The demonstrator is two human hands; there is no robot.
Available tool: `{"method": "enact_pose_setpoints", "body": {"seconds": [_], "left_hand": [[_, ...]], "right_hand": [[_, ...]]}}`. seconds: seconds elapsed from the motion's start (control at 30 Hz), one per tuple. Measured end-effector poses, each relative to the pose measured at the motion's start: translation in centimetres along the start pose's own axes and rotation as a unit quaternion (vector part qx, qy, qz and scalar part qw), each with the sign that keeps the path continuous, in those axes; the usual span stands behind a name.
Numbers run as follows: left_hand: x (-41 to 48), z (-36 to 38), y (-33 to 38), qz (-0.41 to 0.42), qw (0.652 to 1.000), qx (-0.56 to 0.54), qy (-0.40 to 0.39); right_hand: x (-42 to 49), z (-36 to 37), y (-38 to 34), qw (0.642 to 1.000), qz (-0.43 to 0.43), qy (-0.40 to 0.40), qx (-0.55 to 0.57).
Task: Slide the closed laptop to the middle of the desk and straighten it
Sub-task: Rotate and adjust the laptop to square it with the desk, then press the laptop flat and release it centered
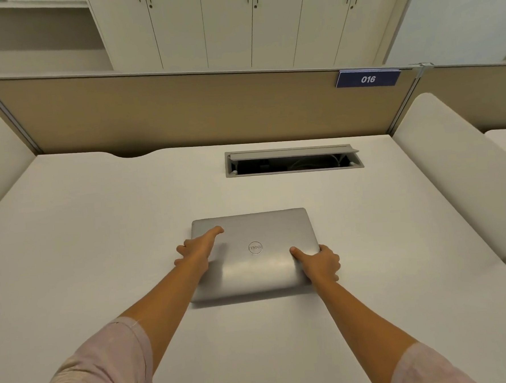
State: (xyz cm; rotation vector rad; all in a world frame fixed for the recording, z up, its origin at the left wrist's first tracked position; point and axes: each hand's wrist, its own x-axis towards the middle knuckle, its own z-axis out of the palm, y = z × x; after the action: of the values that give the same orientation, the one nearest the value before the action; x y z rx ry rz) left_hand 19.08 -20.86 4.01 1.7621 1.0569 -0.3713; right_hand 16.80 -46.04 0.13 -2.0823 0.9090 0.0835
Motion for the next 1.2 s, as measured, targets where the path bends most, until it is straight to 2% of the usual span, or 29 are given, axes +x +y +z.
{"method": "enact_pose_setpoints", "body": {"seconds": [0.2,0.3,0.43,0.47,0.53,0.6,0.7,0.8,0.97,1.2], "left_hand": [[0.6,0.6,-0.1,0.021,0.999,0.034,0.017],[0.5,0.8,-0.9,0.057,0.996,0.071,0.026],[0.0,0.6,-2.2,0.141,0.978,0.150,0.040],[0.0,0.5,-2.9,0.183,0.961,0.196,0.061],[0.0,0.8,-4.7,0.305,0.906,0.271,0.110],[0.0,1.2,-6.8,0.428,0.847,0.298,0.106],[0.2,1.7,-9.2,0.531,0.769,0.355,0.047],[0.4,2.0,-10.7,0.568,0.707,0.420,0.018],[0.5,1.8,-11.1,0.578,0.685,0.443,0.013],[1.2,1.6,-10.2,0.595,0.648,0.476,-0.002]], "right_hand": [[0.3,0.2,0.3,1.000,-0.003,0.005,-0.011],[0.3,0.2,0.4,0.999,-0.021,0.000,-0.027],[0.0,-0.7,0.6,0.985,-0.102,0.012,-0.138],[0.0,-0.9,0.9,0.975,-0.145,0.026,-0.164],[0.1,-1.2,1.8,0.942,-0.265,0.057,-0.196],[-0.1,-1.4,2.6,0.894,-0.388,0.056,-0.217],[-0.9,-0.9,3.6,0.824,-0.499,-0.042,-0.264],[-1.1,0.1,4.9,0.761,-0.558,-0.103,-0.315],[-1.1,0.3,5.4,0.725,-0.579,-0.099,-0.360],[-0.8,0.3,5.1,0.723,-0.568,-0.116,-0.376]]}}
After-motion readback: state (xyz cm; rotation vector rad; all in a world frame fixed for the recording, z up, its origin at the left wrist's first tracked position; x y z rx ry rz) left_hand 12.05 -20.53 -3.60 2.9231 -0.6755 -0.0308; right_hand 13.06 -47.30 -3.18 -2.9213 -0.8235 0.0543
